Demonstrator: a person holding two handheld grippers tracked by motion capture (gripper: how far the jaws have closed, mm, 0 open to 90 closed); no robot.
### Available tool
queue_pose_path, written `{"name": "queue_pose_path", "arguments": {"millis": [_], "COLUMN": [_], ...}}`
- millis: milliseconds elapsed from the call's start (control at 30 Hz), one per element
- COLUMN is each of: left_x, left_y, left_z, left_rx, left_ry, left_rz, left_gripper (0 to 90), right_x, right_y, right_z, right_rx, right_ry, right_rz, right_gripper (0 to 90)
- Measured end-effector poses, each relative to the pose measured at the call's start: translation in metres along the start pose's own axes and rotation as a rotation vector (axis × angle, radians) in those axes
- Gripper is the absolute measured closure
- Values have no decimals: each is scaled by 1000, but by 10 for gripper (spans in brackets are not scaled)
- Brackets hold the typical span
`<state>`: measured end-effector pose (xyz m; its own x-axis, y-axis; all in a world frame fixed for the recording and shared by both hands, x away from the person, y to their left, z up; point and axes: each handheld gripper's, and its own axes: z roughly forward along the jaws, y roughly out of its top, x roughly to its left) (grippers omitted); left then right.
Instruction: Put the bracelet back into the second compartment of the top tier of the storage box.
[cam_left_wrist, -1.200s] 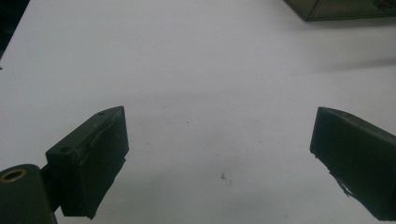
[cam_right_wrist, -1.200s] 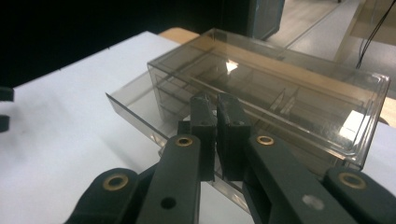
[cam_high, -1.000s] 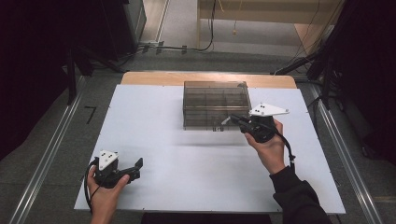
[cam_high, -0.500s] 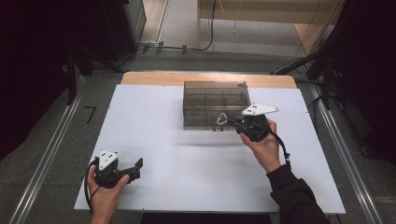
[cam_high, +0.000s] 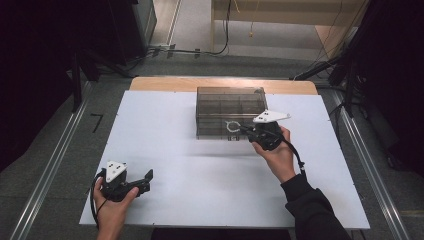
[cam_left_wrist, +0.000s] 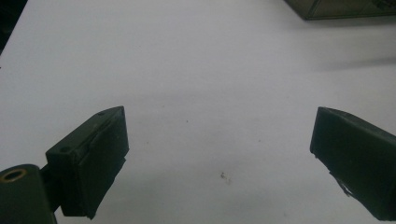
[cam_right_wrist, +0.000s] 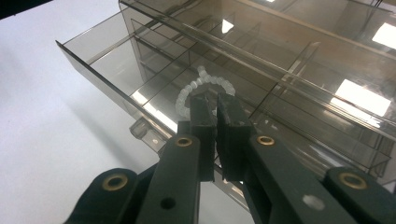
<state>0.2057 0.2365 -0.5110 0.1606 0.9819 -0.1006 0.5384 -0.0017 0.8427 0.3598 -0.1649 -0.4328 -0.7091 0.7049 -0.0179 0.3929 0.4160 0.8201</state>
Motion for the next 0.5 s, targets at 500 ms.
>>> {"name": "queue_pose_path", "arguments": {"millis": [500], "left_x": [0], "left_y": [0], "left_z": [0], "left_rx": [4], "left_ry": [-3], "left_rz": [0], "left_gripper": [48], "right_x": [-3], "right_y": [0], "right_z": [2], "right_rx": [-17], "right_ry": [1], "right_rz": [32], "right_gripper": [684]}}
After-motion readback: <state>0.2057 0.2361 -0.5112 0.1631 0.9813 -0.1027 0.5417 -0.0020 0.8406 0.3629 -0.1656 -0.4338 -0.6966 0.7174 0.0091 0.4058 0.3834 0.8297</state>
